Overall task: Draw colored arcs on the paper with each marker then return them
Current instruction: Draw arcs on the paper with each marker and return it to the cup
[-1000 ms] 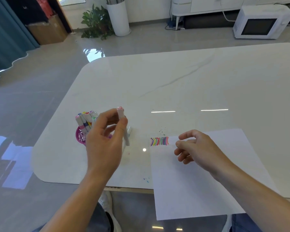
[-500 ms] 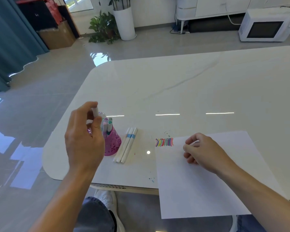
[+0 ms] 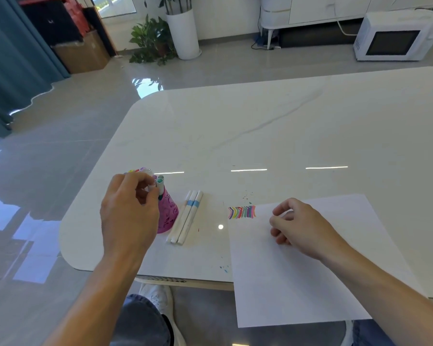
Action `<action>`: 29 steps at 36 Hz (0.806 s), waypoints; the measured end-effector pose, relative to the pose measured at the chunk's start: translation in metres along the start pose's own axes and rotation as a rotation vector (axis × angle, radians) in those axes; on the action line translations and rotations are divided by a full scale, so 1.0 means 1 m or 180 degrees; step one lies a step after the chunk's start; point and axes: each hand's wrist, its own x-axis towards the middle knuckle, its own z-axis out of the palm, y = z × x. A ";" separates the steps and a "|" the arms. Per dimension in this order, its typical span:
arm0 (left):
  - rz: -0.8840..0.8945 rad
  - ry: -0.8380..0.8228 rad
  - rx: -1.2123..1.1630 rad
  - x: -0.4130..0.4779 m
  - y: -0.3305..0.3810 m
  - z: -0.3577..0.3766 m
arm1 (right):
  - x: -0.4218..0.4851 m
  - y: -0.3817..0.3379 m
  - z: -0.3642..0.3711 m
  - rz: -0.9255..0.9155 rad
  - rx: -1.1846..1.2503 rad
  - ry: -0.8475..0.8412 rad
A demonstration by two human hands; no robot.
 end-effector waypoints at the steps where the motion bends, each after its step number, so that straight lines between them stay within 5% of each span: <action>1: -0.0001 -0.0005 0.0016 0.000 0.000 0.000 | 0.000 0.000 0.000 -0.0005 -0.0007 -0.0001; 9: 0.0115 0.0035 -0.0006 -0.005 0.005 0.000 | -0.001 -0.002 0.000 -0.0012 -0.0054 -0.0009; 18: 0.0989 0.0048 -0.0005 -0.016 0.026 0.004 | -0.001 -0.004 -0.001 0.0010 0.0026 -0.0039; 29: 0.0442 -0.1398 0.1031 -0.042 0.025 0.039 | 0.000 -0.004 -0.005 -0.0096 0.0034 -0.0045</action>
